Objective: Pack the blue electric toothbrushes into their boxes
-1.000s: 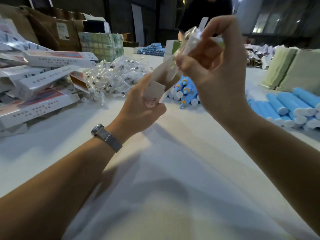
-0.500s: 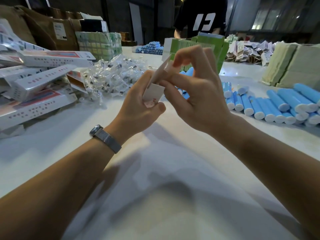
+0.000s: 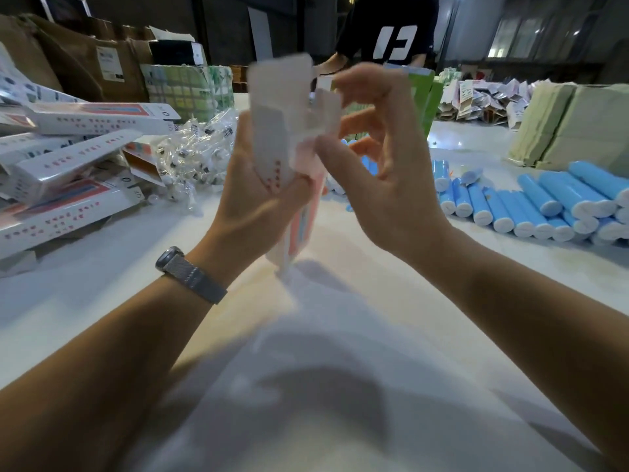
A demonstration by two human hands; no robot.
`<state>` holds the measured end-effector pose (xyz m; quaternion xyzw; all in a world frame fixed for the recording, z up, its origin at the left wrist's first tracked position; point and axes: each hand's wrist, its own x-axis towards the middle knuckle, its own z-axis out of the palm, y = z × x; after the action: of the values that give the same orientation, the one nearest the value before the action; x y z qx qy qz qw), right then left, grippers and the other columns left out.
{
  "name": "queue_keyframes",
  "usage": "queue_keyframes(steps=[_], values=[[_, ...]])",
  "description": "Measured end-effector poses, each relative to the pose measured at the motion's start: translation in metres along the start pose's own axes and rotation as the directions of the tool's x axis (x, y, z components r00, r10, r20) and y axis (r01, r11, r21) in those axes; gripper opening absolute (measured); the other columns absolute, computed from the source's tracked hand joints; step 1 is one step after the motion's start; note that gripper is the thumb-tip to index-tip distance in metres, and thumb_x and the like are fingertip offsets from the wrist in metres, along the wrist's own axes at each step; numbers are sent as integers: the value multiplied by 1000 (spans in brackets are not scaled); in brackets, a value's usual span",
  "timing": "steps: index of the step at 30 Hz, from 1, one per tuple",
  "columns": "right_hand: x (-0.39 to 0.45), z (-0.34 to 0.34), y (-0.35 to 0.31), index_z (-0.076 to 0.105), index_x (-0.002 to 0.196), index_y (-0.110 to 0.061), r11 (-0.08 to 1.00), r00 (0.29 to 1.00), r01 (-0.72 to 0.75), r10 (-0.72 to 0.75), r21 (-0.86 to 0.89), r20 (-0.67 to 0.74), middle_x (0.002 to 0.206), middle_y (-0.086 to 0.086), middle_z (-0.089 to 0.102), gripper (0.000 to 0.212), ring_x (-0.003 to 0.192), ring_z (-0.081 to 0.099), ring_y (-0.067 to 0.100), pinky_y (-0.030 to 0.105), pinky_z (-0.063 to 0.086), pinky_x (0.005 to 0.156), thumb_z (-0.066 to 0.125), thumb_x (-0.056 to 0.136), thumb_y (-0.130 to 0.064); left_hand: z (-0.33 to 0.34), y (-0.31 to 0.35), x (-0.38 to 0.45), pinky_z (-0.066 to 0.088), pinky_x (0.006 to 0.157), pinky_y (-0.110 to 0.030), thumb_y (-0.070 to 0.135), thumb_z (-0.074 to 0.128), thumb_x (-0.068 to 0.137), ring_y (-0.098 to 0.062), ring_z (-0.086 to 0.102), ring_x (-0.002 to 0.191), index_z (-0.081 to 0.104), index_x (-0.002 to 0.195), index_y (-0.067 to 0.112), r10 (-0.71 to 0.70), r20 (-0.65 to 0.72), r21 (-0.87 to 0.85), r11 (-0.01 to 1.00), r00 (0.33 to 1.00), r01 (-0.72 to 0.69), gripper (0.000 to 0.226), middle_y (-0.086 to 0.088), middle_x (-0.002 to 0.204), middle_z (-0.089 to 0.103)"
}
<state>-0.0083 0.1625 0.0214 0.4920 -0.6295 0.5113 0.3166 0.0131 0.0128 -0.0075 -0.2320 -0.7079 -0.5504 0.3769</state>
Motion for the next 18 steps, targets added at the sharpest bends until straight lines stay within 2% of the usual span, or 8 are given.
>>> queue_keyframes(steps=[3,5,7,9,12,16,18], values=[[4,1,0,43,126,-3,988,994,-108,111,113,-17,105,5,61,39,92,65,17,35,58,72,63,93,-3,3,12,1,59,73,-24,35,73,87,-13,70,90,27,126,9,18,-12,-45,999,1000,-19,65,-3,104,56],[6,0,1,48,129,-2,977,985,-172,172,126,9,108,10,65,37,93,65,22,31,57,75,61,94,-3,9,17,0,58,72,-22,44,60,90,-9,71,90,21,122,12,43,-50,-8,999,998,-44,60,1,106,55],[6,-1,0,53,126,-8,973,981,-193,192,128,21,113,11,64,33,95,62,21,23,54,75,60,94,-4,13,18,0,57,72,-19,39,51,94,-5,70,90,16,120,9,78,-122,30,997,989,-75,53,4,109,53],[5,1,-1,55,118,-13,973,983,-184,181,142,34,116,14,60,24,96,61,16,18,52,73,59,95,-6,14,14,1,56,73,-18,24,50,104,-3,69,92,15,117,7,122,-174,39,992,977,-116,41,6,111,51],[0,5,-1,54,111,-18,968,981,-194,187,160,59,116,16,57,20,101,61,21,24,55,75,58,96,-5,14,9,1,56,75,-19,17,45,102,-3,66,95,20,112,12,176,-194,38,984,965,-172,28,22,112,54],[-3,6,-1,59,109,-17,963,977,-212,210,164,29,113,17,61,18,96,63,22,29,55,77,60,95,-5,13,5,-1,57,75,-22,17,43,103,-4,65,98,24,109,17,218,-187,97,974,958,-203,21,9,114,48],[-2,6,-2,61,106,-18,960,975,-220,223,172,1,112,17,62,17,94,64,21,36,57,78,63,94,-6,11,3,-3,60,73,-32,21,41,104,-9,67,95,27,115,19,190,-156,106,979,969,-175,18,8,112,53]])
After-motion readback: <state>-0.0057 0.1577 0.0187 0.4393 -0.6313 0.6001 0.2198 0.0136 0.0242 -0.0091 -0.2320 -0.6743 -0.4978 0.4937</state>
